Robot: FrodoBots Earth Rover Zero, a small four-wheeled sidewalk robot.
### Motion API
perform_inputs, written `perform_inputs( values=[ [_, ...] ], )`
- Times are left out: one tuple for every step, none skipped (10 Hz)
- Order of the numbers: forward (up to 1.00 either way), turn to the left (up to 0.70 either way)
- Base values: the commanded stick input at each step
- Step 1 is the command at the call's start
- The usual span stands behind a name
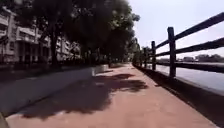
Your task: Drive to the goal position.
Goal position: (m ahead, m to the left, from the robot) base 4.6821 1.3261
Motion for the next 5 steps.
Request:
perform_inputs(
  values=[
    [1.00,0.01],
    [1.00,0.01],
    [1.00,0.01],
    [1.00,0.01],
    [1.00,0.01]
  ],
)
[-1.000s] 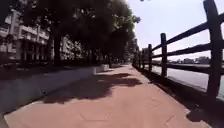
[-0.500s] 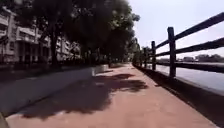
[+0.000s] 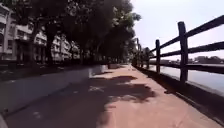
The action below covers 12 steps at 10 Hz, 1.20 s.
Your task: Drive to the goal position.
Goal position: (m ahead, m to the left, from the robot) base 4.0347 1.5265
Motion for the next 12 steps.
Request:
perform_inputs(
  values=[
    [1.00,0.01],
    [1.00,0.01],
    [1.00,0.00],
    [1.00,-0.01],
    [1.00,-0.01],
    [1.00,-0.02],
    [1.00,-0.02],
    [1.00,-0.01],
    [1.00,0.01],
    [1.00,0.01],
    [1.00,0.01],
    [1.00,0.01]
  ],
)
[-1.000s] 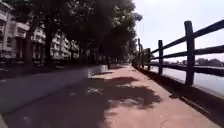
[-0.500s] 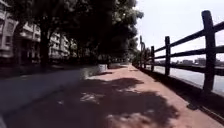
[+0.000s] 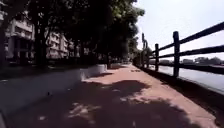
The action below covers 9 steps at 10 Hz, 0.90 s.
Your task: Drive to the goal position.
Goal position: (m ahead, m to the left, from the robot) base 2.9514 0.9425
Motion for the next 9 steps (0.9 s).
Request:
perform_inputs(
  values=[
    [1.00,0.01],
    [1.00,0.01],
    [1.00,0.01],
    [1.00,0.01],
    [1.00,0.01],
    [1.00,0.01],
    [1.00,0.01],
    [1.00,0.01],
    [1.00,0.01]
  ],
)
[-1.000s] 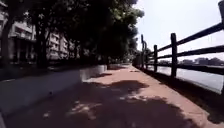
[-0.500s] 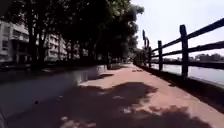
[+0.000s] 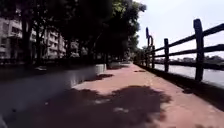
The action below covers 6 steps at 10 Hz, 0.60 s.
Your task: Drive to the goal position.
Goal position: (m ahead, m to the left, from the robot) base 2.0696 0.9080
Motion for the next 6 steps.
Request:
perform_inputs(
  values=[
    [1.00,0.01],
    [1.00,0.01],
    [1.00,0.01],
    [1.00,0.01],
    [1.00,0.01],
    [1.00,0.01]
  ],
)
